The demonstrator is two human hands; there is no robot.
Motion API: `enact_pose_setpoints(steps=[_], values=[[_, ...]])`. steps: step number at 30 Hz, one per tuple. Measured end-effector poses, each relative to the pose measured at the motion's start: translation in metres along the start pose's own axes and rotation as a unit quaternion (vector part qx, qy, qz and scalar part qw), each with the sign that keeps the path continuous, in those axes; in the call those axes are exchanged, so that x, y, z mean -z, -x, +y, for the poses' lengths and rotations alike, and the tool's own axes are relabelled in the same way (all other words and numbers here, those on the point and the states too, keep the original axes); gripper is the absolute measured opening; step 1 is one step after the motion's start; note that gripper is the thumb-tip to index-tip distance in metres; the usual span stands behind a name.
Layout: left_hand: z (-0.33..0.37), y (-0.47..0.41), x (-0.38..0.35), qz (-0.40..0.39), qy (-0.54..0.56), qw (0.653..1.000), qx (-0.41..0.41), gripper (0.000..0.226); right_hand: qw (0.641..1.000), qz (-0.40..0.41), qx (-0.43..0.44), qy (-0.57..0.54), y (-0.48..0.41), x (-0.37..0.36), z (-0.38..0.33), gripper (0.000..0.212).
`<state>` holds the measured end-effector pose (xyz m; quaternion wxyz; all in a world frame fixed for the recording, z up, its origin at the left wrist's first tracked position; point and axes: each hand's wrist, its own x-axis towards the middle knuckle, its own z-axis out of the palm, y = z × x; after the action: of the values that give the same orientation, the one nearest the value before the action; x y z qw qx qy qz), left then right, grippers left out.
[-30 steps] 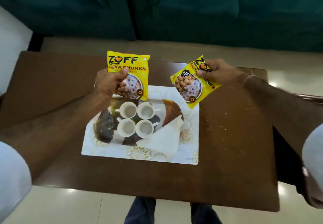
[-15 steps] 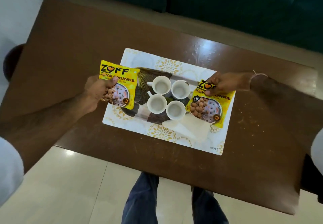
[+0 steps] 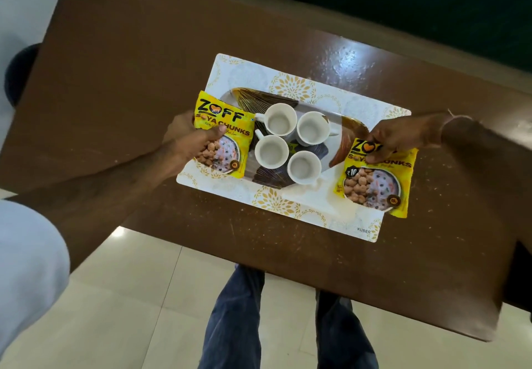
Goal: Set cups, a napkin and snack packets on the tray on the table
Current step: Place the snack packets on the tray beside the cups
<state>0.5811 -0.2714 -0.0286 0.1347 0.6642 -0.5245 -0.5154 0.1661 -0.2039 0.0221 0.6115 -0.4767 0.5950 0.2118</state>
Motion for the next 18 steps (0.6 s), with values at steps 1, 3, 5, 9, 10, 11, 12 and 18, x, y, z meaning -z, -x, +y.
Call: enact_pose_setpoints(steps=[1,3,5,9,10,11,12,18], values=[[0.002,0.001,-0.001,0.005,-0.022,1.0,-0.009,0.037,1.0,-0.002,0.0,0.02,-0.001,-0.003,-0.001,0.018],[0.005,0.004,-0.003,0.022,-0.07,0.997,-0.032,0.044,0.998,0.001,0.006,0.055,-0.005,-0.011,-0.006,0.019],[0.006,0.006,-0.004,0.041,-0.109,0.992,-0.053,0.043,0.995,0.008,0.02,0.096,-0.01,-0.018,-0.013,0.017],[0.008,0.008,-0.009,0.055,-0.14,0.985,-0.08,0.038,0.989,0.041,0.03,0.136,-0.017,-0.025,-0.026,0.017],[0.008,0.008,-0.01,0.055,-0.148,0.984,-0.088,0.038,0.99,0.05,0.027,0.132,-0.018,-0.025,-0.026,0.025],[0.009,0.009,-0.011,0.056,-0.155,0.981,-0.099,0.039,0.989,0.062,0.024,0.129,-0.018,-0.025,-0.026,0.032],[0.009,0.011,-0.013,0.059,-0.163,0.979,-0.11,0.039,0.988,0.075,0.022,0.13,-0.019,-0.026,-0.026,0.037],[0.005,0.013,-0.026,0.099,-0.235,0.957,-0.138,0.055,0.971,0.201,0.025,0.126,-0.02,-0.034,-0.019,0.049]])
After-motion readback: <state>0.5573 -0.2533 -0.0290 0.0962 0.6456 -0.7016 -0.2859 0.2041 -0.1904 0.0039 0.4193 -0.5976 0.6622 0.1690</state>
